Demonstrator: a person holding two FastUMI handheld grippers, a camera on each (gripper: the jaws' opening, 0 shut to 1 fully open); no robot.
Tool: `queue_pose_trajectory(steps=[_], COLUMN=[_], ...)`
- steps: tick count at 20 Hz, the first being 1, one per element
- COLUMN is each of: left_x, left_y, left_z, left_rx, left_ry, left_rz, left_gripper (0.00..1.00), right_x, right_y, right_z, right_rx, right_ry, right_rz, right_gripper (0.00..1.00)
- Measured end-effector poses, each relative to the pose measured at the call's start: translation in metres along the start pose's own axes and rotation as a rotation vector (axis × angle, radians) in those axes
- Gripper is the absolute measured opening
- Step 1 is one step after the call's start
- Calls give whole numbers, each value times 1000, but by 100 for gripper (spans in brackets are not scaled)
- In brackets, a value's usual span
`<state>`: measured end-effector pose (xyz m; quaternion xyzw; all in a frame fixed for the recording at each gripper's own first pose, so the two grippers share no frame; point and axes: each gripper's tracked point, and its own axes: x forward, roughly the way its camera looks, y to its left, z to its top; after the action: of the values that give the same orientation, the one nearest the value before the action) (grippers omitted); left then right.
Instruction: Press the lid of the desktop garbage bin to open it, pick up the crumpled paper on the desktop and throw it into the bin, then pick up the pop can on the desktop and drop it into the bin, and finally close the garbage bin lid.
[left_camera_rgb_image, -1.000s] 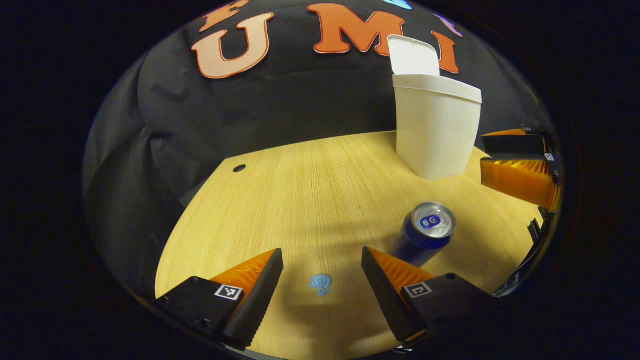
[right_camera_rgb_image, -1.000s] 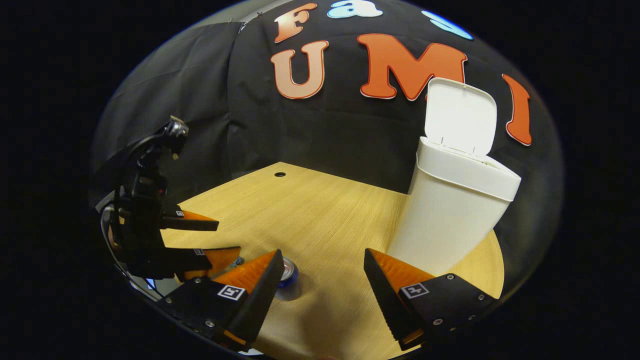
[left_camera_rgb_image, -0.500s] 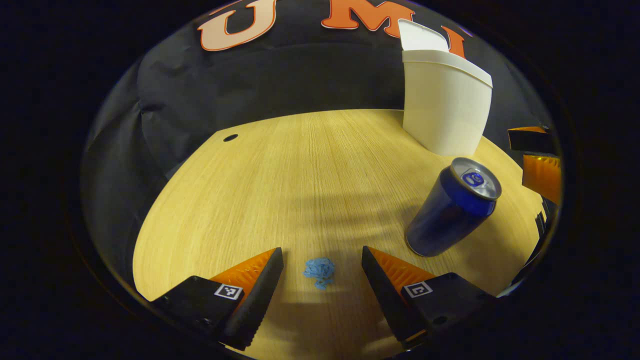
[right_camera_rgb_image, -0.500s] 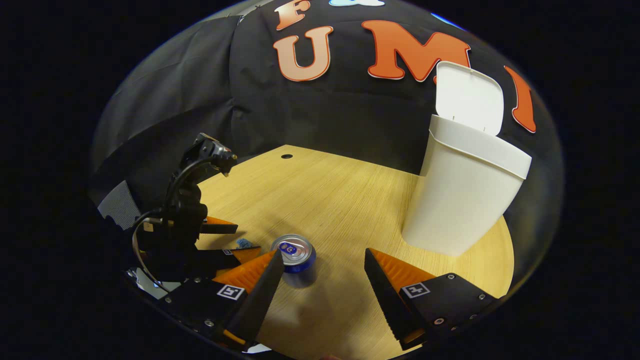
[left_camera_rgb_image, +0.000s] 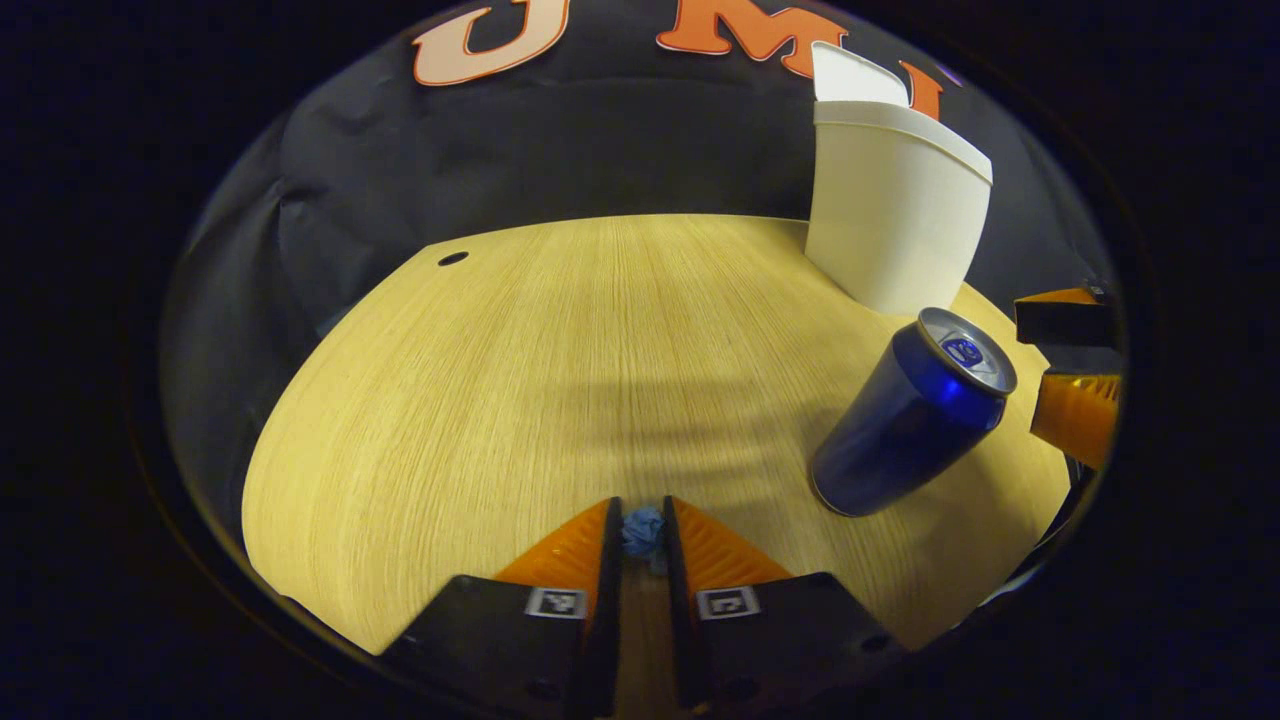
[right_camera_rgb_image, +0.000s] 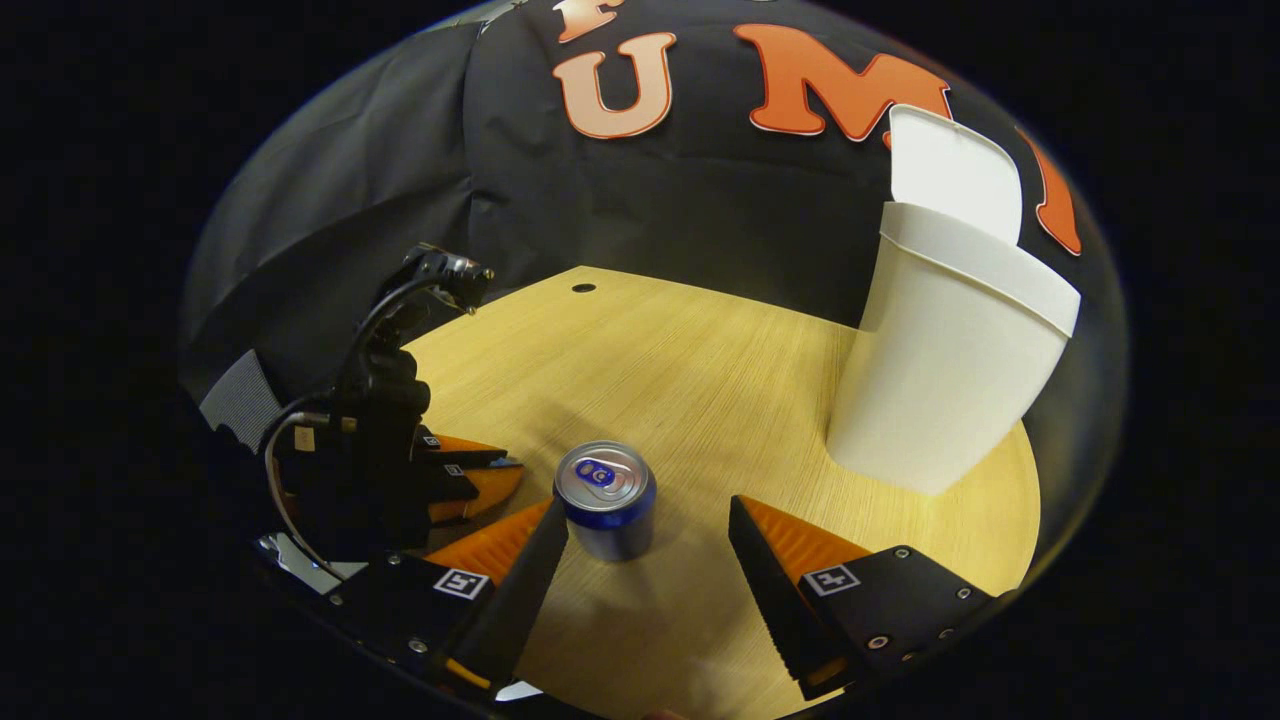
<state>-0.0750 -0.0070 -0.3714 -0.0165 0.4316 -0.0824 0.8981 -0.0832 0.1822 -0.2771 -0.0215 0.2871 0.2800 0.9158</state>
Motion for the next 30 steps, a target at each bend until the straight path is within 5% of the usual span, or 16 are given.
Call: queue_pose_trajectory(steps=[27, 29, 30], left_x=[-88, -92, -93], left_y=[25, 27, 28], left_z=[100, 107, 110], left_rx=[-26, -19, -18], left_ry=[-141, -153, -160], left_rz=[11, 9, 5], left_gripper=[24, 24, 24], right_x=[70, 72, 71], right_y=[29, 28, 28], right_z=[-29, -32, -32], right_rx=[-22, -16, -10], right_ry=[53, 55, 61], right_rz=[72, 66, 66], right_gripper=[98, 93, 82])
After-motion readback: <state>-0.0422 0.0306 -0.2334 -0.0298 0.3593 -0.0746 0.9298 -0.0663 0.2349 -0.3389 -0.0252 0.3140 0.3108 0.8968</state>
